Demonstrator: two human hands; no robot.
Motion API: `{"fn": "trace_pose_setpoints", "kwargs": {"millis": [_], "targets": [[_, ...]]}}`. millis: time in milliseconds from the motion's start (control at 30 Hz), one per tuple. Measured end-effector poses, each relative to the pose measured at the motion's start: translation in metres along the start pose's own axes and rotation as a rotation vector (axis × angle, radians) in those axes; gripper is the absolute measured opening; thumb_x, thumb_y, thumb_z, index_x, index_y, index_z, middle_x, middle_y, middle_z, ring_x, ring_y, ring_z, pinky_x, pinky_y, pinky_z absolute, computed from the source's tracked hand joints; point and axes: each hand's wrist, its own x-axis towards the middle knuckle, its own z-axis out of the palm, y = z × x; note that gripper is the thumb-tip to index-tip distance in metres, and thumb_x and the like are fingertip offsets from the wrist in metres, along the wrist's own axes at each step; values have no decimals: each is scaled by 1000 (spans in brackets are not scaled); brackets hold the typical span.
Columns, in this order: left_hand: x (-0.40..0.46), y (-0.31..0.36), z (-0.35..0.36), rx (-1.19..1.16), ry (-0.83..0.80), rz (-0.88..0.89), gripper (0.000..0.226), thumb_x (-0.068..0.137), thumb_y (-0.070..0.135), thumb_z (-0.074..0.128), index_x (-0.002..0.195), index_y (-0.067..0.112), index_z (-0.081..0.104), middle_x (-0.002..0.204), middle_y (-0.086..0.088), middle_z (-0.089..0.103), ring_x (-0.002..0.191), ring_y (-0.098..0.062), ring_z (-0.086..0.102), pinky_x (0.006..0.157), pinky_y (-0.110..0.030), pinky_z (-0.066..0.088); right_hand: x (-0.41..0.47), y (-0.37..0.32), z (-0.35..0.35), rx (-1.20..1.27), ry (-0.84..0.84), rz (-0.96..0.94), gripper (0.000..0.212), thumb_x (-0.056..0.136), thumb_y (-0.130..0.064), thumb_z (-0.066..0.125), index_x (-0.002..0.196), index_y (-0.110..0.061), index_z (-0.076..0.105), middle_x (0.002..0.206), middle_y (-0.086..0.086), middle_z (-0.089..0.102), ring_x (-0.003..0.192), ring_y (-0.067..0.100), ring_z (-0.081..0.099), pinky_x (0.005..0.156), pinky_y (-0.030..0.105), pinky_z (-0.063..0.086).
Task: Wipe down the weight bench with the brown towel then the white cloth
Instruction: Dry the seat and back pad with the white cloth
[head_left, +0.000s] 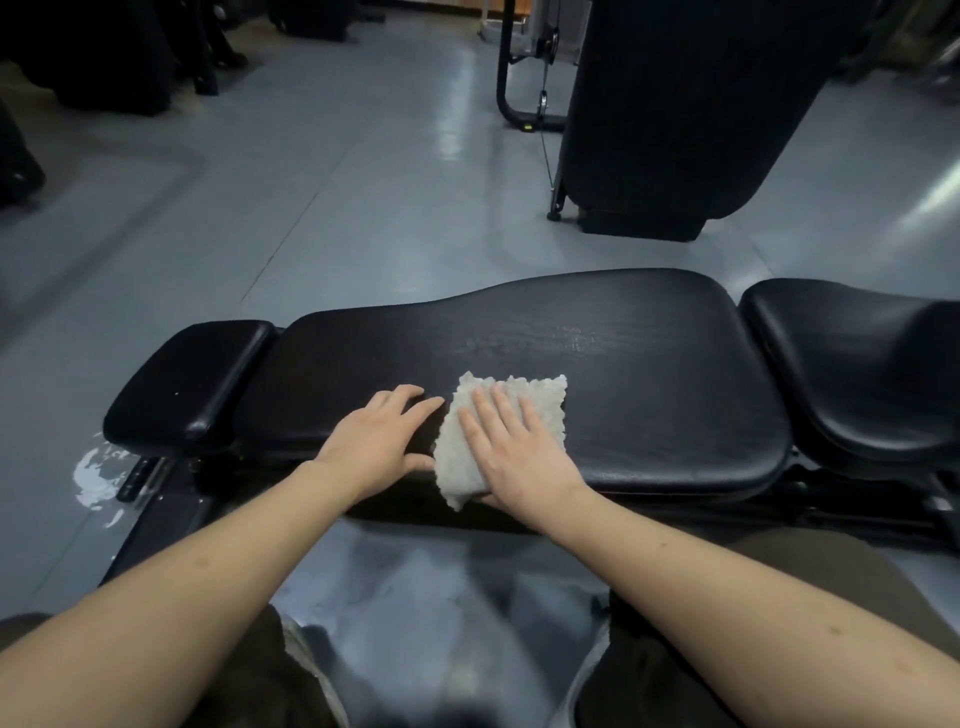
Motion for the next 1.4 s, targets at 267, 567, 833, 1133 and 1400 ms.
{"fn": "trace_pose_setpoints", "kwargs": {"millis": [267, 567, 833, 1133, 1400], "targets": [[20, 13, -21, -124, -135, 121, 99, 77, 25, 82, 155, 37, 22, 158, 10, 15, 143, -16, 20, 116, -37, 33, -48, 40, 6, -1, 31, 18, 115, 78, -59, 73, 159, -5, 11, 166, 24, 11, 152, 43, 11, 122, 57, 18], [44, 67, -27, -60, -186, 223, 109, 56, 33, 81, 145, 42, 19, 138, 8, 21, 130, -20, 29, 106, -38, 43, -98, 96, 13, 28, 44, 80, 123, 60, -66, 81, 156, -9, 29, 163, 17, 29, 149, 36, 28, 117, 55, 30], [44, 65, -30, -83, -200, 237, 113, 58, 34, 87, 147, 44, 19, 140, 10, 20, 132, -16, 26, 104, -34, 44, -108, 106, 15, 22, 53, 133, 121, 59, -75, 78, 152, -8, 40, 158, 17, 38, 145, 38, 36, 113, 56, 35], [31, 54, -11, -101, -132, 262, 108, 75, 38, 77, 157, 42, 8, 159, 6, 10, 145, -17, 12, 119, -32, 26, -70, 70, 4, 31, -38, 122, 127, 63, -78, 72, 156, -4, 28, 163, 24, 23, 150, 45, 21, 117, 61, 22], [26, 55, -7, -134, -105, 259, 101, 80, 54, 71, 159, 36, 11, 164, 2, 9, 149, -18, 9, 122, -31, 19, -42, 39, 1, 31, -34, 130, 124, 79, -72, 64, 157, 1, 4, 165, 26, 2, 152, 46, 2, 120, 63, 12]]}}
